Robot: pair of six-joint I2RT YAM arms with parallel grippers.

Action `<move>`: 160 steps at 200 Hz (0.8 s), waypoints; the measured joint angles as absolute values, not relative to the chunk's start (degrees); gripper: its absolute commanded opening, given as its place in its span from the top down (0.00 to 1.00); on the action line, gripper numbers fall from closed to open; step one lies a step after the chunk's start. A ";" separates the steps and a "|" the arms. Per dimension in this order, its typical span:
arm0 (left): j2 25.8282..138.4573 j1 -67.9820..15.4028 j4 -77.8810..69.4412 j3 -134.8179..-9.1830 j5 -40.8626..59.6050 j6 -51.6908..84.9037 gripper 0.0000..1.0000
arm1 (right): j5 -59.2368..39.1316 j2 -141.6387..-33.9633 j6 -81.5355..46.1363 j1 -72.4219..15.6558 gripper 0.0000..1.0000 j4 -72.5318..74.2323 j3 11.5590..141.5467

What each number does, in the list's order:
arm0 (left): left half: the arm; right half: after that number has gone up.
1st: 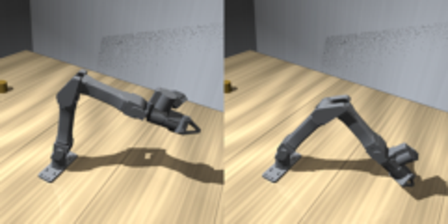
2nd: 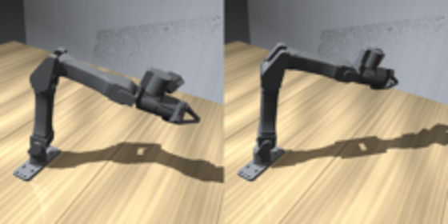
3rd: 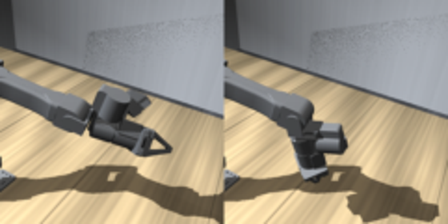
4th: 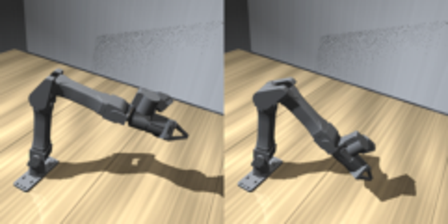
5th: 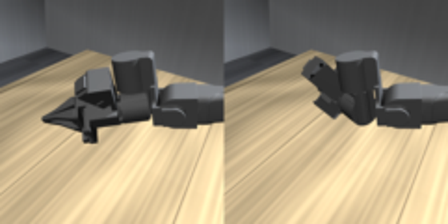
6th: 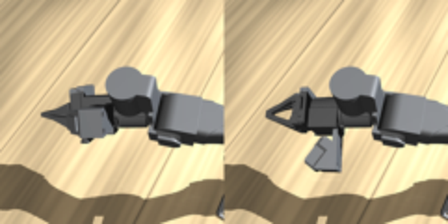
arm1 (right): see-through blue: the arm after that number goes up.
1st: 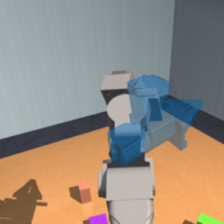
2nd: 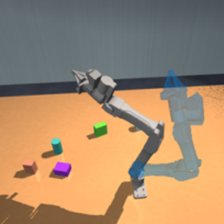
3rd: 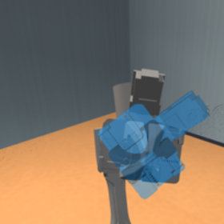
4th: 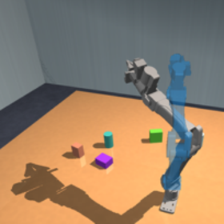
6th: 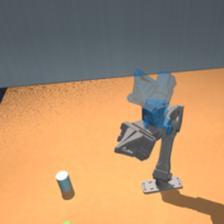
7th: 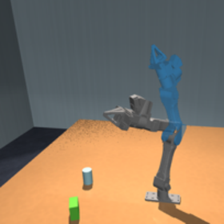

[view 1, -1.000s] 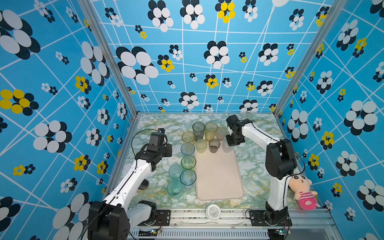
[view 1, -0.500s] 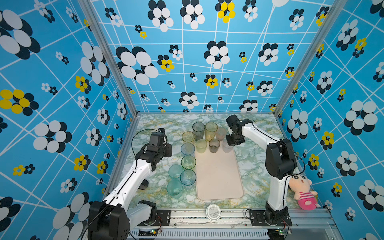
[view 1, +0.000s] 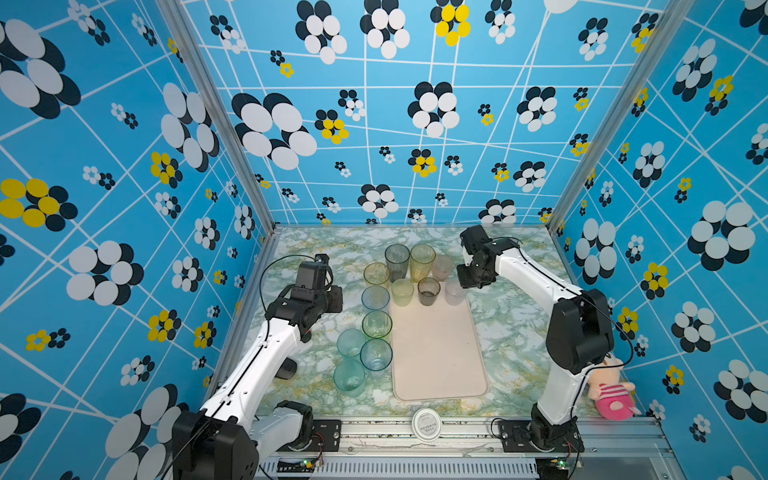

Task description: Place the glasses into the tray

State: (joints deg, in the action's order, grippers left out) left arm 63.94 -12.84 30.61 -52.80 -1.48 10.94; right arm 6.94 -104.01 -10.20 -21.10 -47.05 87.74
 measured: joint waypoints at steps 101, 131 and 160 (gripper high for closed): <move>52.12 -18.20 49.01 -54.59 3.01 17.23 0.73 | 3.05 -89.73 -11.42 -19.94 0.55 -42.52 71.79; 54.52 -19.27 51.37 -54.59 3.46 20.36 0.73 | 1.98 -88.40 -11.40 -19.94 0.55 -42.04 69.71; 55.48 -22.63 54.11 -54.57 2.68 23.24 0.72 | 0.51 -86.43 -11.38 -19.94 0.54 -40.23 68.60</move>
State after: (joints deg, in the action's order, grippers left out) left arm 55.48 -22.63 54.11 -54.57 2.68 23.24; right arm 0.51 -86.43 -11.38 -19.94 -40.23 68.60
